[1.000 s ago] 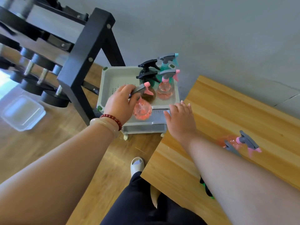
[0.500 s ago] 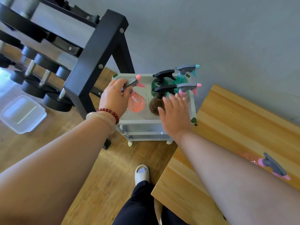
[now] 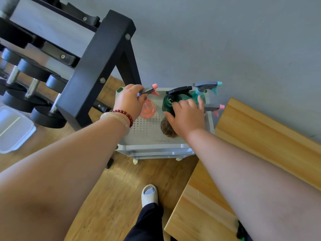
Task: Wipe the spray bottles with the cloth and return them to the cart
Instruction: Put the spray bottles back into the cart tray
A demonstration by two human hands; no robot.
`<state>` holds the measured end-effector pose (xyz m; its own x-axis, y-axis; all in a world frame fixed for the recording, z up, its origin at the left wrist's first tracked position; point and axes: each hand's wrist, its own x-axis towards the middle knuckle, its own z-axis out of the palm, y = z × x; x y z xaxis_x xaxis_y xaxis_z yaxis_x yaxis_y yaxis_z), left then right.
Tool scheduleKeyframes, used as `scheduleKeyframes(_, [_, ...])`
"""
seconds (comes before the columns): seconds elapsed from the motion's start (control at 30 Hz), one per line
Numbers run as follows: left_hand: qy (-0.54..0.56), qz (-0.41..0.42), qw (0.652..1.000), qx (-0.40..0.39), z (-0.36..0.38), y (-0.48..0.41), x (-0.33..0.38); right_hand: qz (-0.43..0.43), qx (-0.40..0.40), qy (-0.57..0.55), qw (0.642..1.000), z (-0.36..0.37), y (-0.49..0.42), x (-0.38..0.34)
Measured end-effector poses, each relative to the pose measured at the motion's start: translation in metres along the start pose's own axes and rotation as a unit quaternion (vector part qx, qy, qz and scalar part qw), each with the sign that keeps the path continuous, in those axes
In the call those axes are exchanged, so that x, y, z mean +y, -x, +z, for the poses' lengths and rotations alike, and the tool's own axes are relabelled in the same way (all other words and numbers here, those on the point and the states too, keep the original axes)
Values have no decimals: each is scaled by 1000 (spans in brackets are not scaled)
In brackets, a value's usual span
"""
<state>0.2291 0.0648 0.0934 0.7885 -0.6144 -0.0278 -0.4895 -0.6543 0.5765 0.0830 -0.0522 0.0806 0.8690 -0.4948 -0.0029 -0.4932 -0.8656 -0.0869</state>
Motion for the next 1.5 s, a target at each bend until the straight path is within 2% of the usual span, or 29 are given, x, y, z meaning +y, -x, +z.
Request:
scheduleKeyframes(0.1, [-4, 9, 1000, -15, 4, -11, 2, -42, 4, 39, 998, 6, 2, 7])
scheduleKeyframes(0.63, [-49, 55, 994, -78, 8, -39, 16, -54, 26, 66, 996, 1, 2, 13])
scheduleKeyframes(0.7, [-47, 50, 994, -87, 8, -36, 16, -61, -19, 66, 996, -2, 3, 11])
scheduleKeyframes(0.93, [-52, 47, 994, -83, 14, -15, 14, -14, -46, 63, 997, -10, 10, 2])
scheduleKeyframes(1.1, [-68, 85, 993, -52, 13, 2, 20, 6, -42, 56, 997, -17, 18, 4])
scheduleKeyframes(1.5, [-59, 105, 989, -88, 32, 70, 55, 48, -40, 28, 998, -27, 86, 34])
